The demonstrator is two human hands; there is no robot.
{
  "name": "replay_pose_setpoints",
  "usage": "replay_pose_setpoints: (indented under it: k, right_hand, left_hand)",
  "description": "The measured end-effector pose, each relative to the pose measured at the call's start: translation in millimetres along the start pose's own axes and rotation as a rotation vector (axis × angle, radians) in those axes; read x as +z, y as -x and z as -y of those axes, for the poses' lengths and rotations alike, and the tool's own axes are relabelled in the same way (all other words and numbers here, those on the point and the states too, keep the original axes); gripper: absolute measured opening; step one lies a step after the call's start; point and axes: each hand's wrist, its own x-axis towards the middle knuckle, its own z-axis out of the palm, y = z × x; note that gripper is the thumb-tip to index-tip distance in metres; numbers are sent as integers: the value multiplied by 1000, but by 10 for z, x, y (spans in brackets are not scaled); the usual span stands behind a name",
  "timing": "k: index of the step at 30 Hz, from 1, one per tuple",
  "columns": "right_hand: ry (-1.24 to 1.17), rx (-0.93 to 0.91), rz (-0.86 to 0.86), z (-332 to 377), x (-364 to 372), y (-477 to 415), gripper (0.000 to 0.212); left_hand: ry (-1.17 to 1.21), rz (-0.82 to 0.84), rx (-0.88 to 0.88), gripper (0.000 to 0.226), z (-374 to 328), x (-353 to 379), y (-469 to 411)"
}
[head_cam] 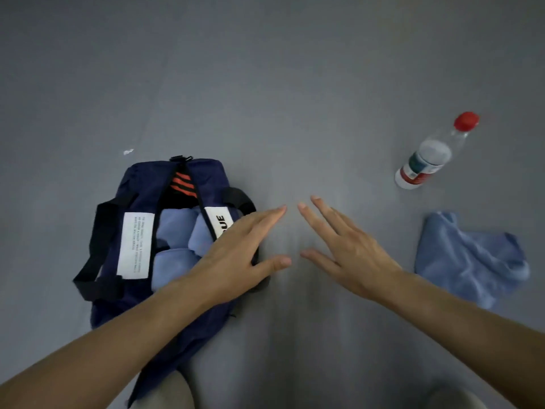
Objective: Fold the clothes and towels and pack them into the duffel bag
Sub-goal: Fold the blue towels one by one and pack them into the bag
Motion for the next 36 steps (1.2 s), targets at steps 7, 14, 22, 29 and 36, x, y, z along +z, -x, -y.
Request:
replay_pose_setpoints:
  k: [7,14,22,29,36]
  right_hand:
    - [53,245,-121,-1168,-180,1007,70]
    - [-18,582,-194,-1971,369,1951,77]
    - [128,653,-148,-2208,653,2052,37]
    - [-193,590,-69,-1482,-178,1290,27]
    - [-332,423,-311,-346,-1810,888,18]
  left_hand:
    - [-132,152,171,83,-795,652,-935]
    - [-238,251,254,77,-1473,1815,-1765]
    - [-169,294,77,75,-1788,2450,-1648]
    - [-253,76,-39,52,-1750,1069,-976]
    - [-197,-234,-162,33,-2349,-543,-18]
